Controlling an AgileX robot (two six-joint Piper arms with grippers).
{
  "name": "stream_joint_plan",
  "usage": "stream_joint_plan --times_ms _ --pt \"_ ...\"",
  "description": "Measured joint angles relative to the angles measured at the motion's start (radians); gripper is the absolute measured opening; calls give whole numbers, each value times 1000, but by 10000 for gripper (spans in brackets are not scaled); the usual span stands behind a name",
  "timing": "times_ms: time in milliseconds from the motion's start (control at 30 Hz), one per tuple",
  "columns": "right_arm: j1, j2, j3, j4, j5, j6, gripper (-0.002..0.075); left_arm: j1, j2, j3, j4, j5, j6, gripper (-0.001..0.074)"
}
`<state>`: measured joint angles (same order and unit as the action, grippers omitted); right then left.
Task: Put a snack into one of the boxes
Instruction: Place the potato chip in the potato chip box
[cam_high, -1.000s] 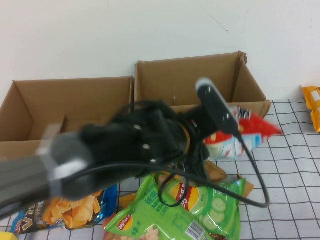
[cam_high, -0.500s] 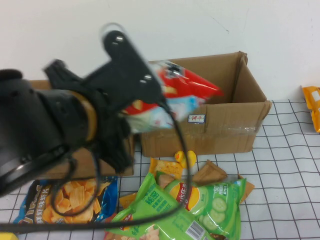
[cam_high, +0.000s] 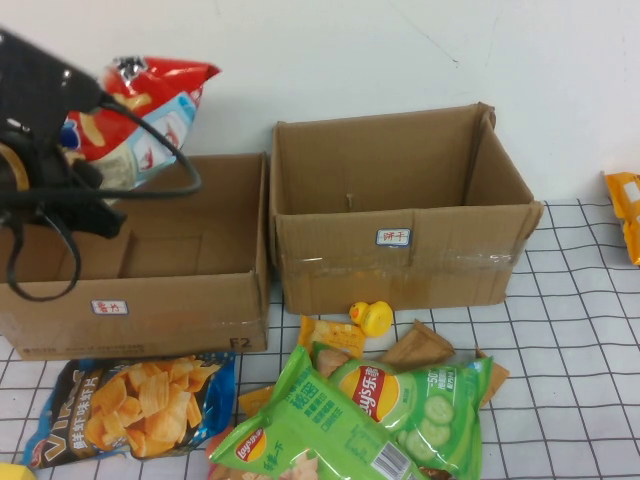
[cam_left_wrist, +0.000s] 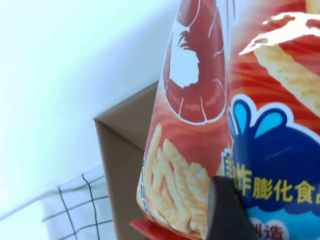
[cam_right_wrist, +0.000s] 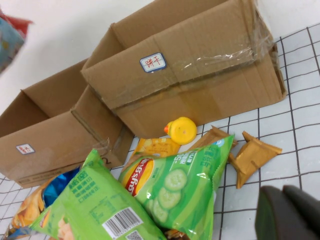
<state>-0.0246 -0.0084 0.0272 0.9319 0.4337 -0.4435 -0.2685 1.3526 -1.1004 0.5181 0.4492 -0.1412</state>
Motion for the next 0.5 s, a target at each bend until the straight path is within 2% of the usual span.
stream_joint_plan --times_ms 67,233,300,400,500 --pt "0 0 0 0 0 -1 -1 46 62 0 -31 -49 43 332" --pt "0 0 0 0 2 -1 -1 73 219 0 -18 -146 68 335" --pt "0 0 0 0 2 -1 -1 73 267 0 -11 -177 61 379" --pt "0 0 0 7 13 -6 -1 73 313 -23 -5 -148 30 485" --pt "0 0 0 32 30 -35 -1 73 313 -62 -3 -70 6 502"
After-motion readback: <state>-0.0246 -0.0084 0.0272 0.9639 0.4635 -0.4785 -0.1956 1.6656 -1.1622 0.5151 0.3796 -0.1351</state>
